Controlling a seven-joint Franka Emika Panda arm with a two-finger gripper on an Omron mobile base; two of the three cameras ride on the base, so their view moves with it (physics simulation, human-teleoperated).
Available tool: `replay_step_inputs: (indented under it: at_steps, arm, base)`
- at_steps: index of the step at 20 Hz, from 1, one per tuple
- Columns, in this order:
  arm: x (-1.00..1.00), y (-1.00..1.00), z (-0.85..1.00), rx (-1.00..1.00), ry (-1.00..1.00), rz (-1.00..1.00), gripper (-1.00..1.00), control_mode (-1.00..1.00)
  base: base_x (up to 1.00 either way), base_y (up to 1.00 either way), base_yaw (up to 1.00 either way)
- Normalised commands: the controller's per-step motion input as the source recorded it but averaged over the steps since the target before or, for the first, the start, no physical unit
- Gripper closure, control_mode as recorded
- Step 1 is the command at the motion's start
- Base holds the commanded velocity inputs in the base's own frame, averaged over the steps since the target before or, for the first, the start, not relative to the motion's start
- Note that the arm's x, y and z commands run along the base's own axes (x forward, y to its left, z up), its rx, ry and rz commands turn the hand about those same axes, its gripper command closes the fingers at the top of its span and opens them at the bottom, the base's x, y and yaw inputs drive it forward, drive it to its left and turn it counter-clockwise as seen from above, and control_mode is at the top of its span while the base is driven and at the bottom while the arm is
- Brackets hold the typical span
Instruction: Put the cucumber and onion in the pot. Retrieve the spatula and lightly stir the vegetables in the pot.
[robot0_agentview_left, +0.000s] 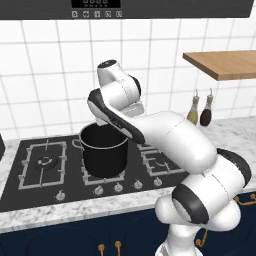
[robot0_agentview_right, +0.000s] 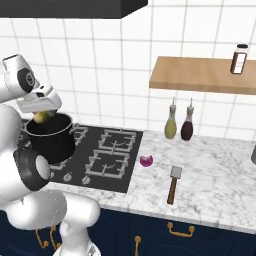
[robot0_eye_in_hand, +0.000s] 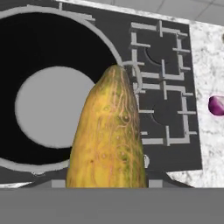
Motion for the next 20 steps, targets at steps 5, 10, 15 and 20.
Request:
replay_step_inputs:
  at_steps: [5,10,15,20]
  arm:
    - [0.58,0.33,-0.61,0.07,0.08,0.00,1.00,-1.00]
    - [0.37,0.24,-0.47,0.03,0.02,0.00,1.00,-1.00]
    - [0.00,0.02,-0.42,0.00,-0.13,0.00,1.00,-1.00]
    - [0.08,0.00,-0.37,0.00,-0.13,0.00,1.00,-1.00]
  base:
    - [0.00,0.00,0.00]
    - [0.00,0.00,0.00]
    - [0.00,0.00,0.00]
    - [0.00,0.00,0.00]
